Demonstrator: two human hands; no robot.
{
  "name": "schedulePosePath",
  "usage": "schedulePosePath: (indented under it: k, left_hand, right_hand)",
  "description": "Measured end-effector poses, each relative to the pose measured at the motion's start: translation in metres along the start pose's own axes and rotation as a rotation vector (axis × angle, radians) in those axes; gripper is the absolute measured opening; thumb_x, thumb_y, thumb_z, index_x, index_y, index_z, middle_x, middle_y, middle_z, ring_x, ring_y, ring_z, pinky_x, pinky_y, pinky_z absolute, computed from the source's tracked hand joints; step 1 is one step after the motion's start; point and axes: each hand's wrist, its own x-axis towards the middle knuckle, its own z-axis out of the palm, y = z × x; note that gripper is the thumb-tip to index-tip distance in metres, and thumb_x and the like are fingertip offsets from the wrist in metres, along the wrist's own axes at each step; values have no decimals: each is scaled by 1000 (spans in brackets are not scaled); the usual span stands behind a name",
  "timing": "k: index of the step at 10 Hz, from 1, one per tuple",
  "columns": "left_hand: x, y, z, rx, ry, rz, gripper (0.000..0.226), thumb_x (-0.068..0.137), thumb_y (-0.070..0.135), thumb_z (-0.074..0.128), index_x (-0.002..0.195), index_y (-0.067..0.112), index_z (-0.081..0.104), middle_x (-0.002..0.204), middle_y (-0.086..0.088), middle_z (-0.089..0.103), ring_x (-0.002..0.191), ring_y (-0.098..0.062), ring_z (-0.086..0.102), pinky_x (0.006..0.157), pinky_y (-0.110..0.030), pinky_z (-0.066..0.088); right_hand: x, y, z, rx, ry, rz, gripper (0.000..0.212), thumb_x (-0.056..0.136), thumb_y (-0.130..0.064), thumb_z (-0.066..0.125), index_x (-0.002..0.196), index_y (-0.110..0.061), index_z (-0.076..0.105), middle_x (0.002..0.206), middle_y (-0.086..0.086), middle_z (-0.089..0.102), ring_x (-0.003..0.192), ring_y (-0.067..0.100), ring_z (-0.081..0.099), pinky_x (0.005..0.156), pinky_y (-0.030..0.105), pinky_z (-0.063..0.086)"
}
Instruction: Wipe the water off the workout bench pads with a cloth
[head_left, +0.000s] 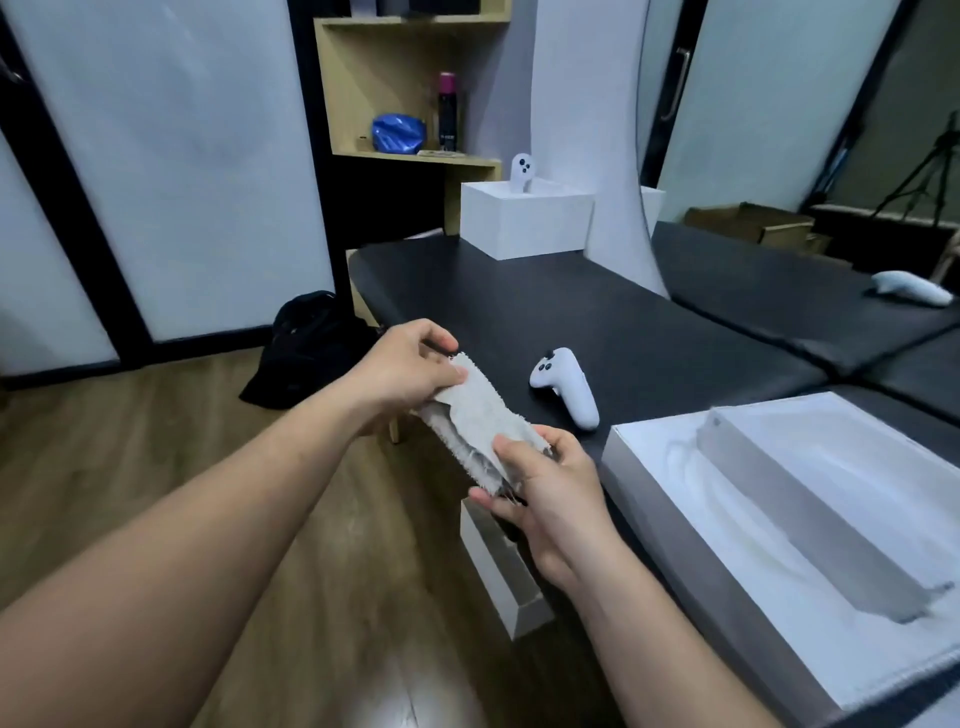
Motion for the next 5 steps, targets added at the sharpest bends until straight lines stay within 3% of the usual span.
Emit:
schedulePosePath:
  k: [1, 2, 3, 4, 5]
  left_hand:
    - [38, -8, 9, 24, 122, 35, 27, 80, 17, 78, 100, 16, 61, 94, -3, 64, 79, -18, 64, 60, -25, 54]
    - [105, -18, 11, 34, 314, 76, 17, 78, 20, 78, 84, 21, 62, 86, 0, 65, 84, -21, 64, 78, -37, 57]
    - [159, -27, 12, 124, 334, 145, 6, 84, 24, 71, 89, 21, 69, 91, 2, 69, 93, -19, 65, 85, -35, 53]
    - [193, -60, 21, 448, 188, 176, 30, 90, 31, 60, 119, 22, 65, 128, 1, 60, 123, -19, 53, 104, -35, 42]
    - [201, -90, 27, 493, 165, 175, 33, 91, 30, 59, 123, 21, 64, 133, 1, 58, 128, -17, 49, 107, -29, 37]
  right_hand:
    - [28, -1, 13, -64, 72, -48, 29, 84, -10, 69, 109, -15, 55, 107, 6, 64, 87, 24, 70, 67, 38, 61]
    - [85, -5, 39, -104, 154, -162, 35, 80, -13, 70, 107, -24, 51, 106, 1, 60, 70, 16, 69, 69, 36, 61]
    - [132, -1, 53, -189, 138, -251, 47, 77, -21, 70, 114, -34, 44, 109, -3, 58, 76, 15, 70, 76, 37, 60]
    - [163, 7, 59, -482, 205, -390, 59, 75, -32, 66, 127, -37, 39, 116, -5, 53, 92, 19, 65, 85, 32, 53]
    - [174, 19, 54, -679, 272, -413, 48, 82, -25, 63, 127, -26, 44, 116, -1, 45, 85, 15, 54, 73, 15, 37]
